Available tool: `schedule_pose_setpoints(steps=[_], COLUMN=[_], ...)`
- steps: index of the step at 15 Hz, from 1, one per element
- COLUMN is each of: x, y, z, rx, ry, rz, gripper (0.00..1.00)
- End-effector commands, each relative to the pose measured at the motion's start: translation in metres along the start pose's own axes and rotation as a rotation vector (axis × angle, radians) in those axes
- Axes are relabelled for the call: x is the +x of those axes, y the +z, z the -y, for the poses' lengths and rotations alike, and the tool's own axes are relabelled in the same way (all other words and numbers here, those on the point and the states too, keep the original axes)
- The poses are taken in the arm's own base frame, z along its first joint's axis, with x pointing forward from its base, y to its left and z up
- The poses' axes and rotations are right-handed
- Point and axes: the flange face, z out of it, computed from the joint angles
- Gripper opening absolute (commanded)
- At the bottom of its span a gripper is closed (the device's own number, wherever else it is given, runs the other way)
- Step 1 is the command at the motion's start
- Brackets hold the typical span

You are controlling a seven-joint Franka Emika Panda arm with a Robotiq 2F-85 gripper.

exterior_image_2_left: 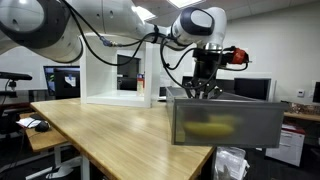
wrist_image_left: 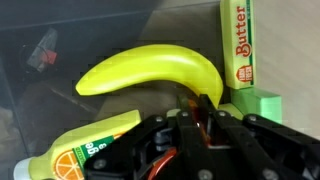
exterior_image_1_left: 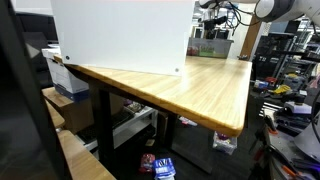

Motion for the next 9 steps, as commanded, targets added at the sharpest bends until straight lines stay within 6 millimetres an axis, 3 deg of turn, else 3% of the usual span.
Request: schedule_pose_setpoints(steps=[1, 9], x=[-0.005, -0.013], y=[-0.019, -0.046], z=[0.004, 0.014], rx=[-0.028, -0.046], ry=[-0.004, -0.008], rz=[-0.001, 0.013], gripper=[0.04, 0.04])
